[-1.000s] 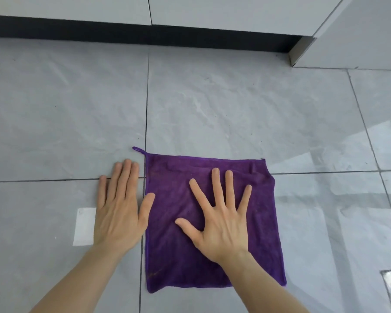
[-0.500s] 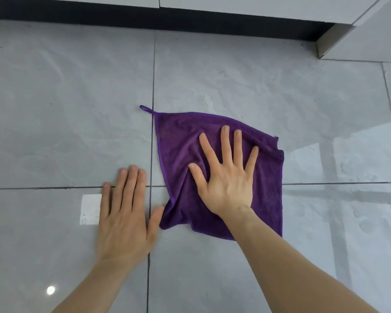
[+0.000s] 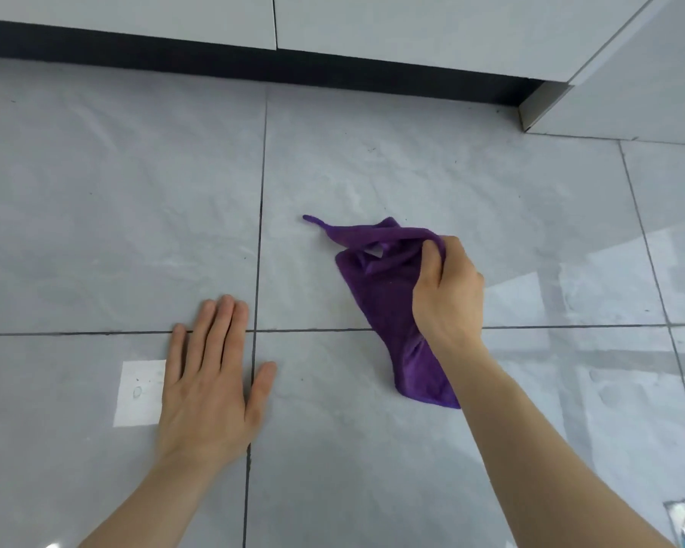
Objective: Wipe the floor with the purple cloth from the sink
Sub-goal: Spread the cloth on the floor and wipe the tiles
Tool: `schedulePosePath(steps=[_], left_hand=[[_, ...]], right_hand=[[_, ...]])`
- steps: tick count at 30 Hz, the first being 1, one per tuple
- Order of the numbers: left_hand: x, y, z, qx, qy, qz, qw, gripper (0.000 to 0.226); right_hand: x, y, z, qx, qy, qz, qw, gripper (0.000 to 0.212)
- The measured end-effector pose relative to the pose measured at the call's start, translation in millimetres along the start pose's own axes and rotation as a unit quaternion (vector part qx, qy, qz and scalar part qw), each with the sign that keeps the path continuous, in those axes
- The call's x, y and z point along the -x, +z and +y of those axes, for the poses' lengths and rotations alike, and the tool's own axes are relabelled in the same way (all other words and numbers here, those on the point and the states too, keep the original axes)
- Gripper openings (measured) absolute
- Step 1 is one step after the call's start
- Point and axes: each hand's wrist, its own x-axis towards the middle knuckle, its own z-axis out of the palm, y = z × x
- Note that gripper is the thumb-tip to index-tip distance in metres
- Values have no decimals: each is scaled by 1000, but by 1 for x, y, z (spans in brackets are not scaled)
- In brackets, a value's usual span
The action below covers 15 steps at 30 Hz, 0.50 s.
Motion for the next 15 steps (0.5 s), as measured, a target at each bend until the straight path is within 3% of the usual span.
schedulePosePath(steps=[6, 9, 12, 15], left_hand=[[-1, 1, 2, 1, -5, 9, 1000, 77], [0, 1, 2, 1, -5, 12, 1000, 78], [-1, 2, 2, 1, -4, 16, 1000, 78], [-1, 2, 2, -4, -5, 15, 1000, 78]], right_hand=[[62, -35, 2, -26, 81, -75, 994, 15], [82, -36, 12, -46, 62, -86, 993, 45], [93, -31, 20, 0, -89, -5, 996, 61], [96, -9, 46, 190, -243, -107, 945, 76]])
